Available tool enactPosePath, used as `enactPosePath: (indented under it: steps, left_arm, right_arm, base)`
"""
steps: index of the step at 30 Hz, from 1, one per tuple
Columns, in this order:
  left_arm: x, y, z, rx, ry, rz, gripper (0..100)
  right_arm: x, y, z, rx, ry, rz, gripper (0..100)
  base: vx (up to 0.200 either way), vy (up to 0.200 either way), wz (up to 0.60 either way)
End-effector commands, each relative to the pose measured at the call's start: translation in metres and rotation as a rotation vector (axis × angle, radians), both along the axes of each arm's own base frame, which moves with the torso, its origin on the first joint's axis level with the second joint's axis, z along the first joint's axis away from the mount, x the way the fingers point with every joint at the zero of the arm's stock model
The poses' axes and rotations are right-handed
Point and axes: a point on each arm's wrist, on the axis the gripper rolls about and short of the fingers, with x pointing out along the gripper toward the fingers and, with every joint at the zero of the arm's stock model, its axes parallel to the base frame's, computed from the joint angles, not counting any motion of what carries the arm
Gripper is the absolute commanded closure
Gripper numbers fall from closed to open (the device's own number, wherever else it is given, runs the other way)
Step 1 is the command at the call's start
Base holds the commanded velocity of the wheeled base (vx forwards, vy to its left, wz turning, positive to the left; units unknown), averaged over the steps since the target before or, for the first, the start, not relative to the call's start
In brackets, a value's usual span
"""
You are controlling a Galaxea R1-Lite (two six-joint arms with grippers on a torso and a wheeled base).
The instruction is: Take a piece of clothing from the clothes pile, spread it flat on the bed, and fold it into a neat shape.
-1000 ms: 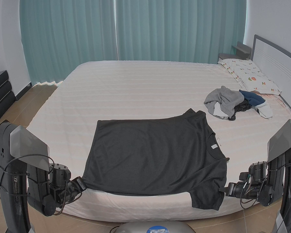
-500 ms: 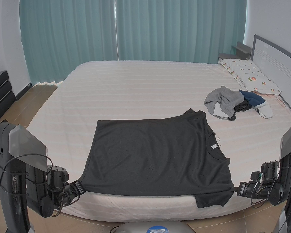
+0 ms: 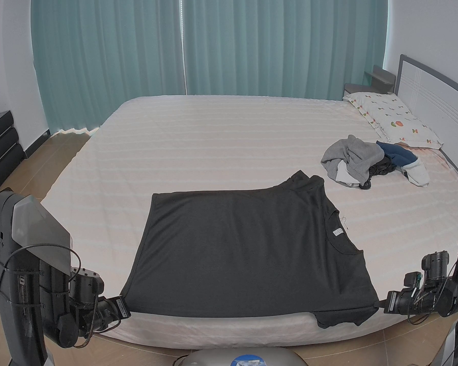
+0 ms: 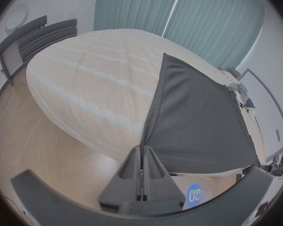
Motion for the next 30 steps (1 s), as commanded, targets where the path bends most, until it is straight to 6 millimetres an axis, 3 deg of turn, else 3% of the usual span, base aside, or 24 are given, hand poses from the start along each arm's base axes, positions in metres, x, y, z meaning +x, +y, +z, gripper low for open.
enactPosePath:
  steps: [1,14,30]
  left_arm:
    - [-0.009,0.001,0.001,0.029,0.032,-0.006,100]
    - [-0.032,-0.009,0.007,0.111,0.202,-0.069,100]
    - [-0.05,-0.016,0.003,0.204,0.343,-0.121,100]
  right_arm:
    - [-0.01,-0.012,0.009,-0.033,-0.013,-0.023,100]
    - [-0.016,-0.019,0.013,-0.043,-0.005,-0.033,100]
    - [-0.048,-0.011,0.038,-0.072,0.067,0.021,100]
  base:
    - [0.0,0.0,0.0]
    - [0.0,0.0,0.0]
    - [0.0,0.0,0.0]
